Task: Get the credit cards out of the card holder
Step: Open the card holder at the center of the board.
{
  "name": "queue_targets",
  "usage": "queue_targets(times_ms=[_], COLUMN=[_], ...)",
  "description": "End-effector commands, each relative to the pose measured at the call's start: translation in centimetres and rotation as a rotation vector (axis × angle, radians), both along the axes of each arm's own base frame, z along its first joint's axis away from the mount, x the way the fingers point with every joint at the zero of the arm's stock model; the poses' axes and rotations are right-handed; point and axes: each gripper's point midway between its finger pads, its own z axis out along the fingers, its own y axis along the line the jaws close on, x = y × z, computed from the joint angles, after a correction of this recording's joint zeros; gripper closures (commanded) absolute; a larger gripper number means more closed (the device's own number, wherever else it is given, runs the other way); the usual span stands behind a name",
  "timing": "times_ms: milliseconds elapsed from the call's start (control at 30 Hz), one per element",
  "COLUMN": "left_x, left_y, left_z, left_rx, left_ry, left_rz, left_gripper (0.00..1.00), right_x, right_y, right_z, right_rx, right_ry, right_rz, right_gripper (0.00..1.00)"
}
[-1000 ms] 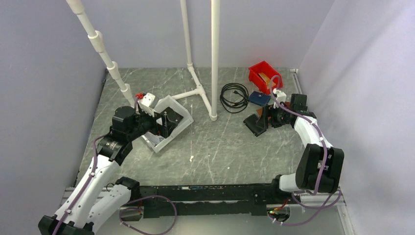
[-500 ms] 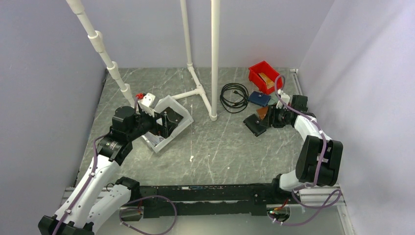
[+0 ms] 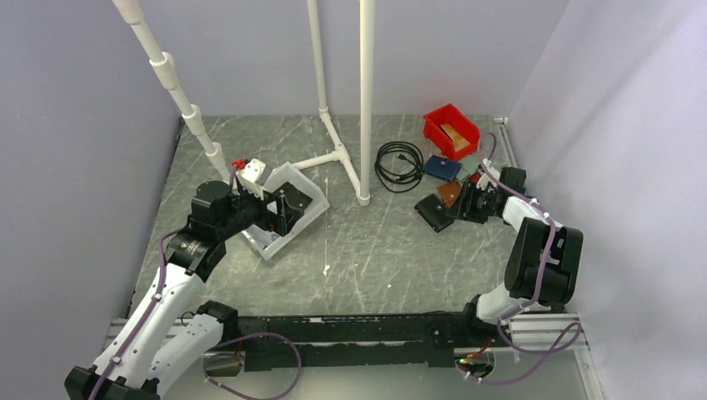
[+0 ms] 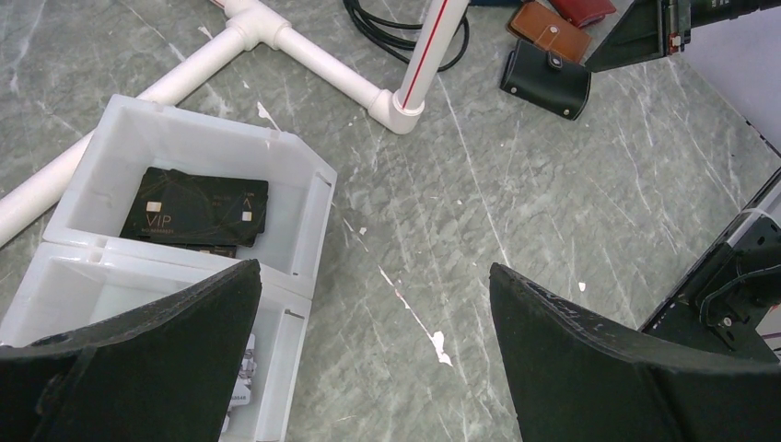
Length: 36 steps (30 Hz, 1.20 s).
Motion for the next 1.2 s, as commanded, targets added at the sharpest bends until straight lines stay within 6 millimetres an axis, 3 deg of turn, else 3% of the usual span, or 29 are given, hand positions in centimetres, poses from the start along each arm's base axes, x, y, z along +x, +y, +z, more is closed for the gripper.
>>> queue_targets(times_ms=[0,567,733,1000,1167], left_x=[0.0,0.0,-0.3,-1.2,-1.4], left_y=[-0.3,-0.5,-0.7,-1.6,-1.8], left_z=[1.3,1.1,1.2,1.4,1.6], left_rx=[-0.007,-0.005,-0.003,-0.020,-0.026], left_ry=[-0.058,-0.057,-0.072,-0.081,-0.086], left_rz=[-0.025,-0.038,-0.066,-0.139,-0.156], left_gripper=[0.01,0.01,0.01,0.01,0.01], right_x=[0.7,0.4,0.5,0.5,0.5], right_y=[-0.6,-0.6,-0.5,0.0,0.2], right_z=[-0.5,-2.6,-2.2,-1.7,-1.5], right_rx=[0.033,0.231,0.245,0.290,0.302], right_ry=[0.009,0.101,0.090,0.077,0.067], right_rz=[-0.075,-0.243,-0.246,-0.241,-0.233], right_gripper=[0.50,0.50,0.52,0.60,0.73])
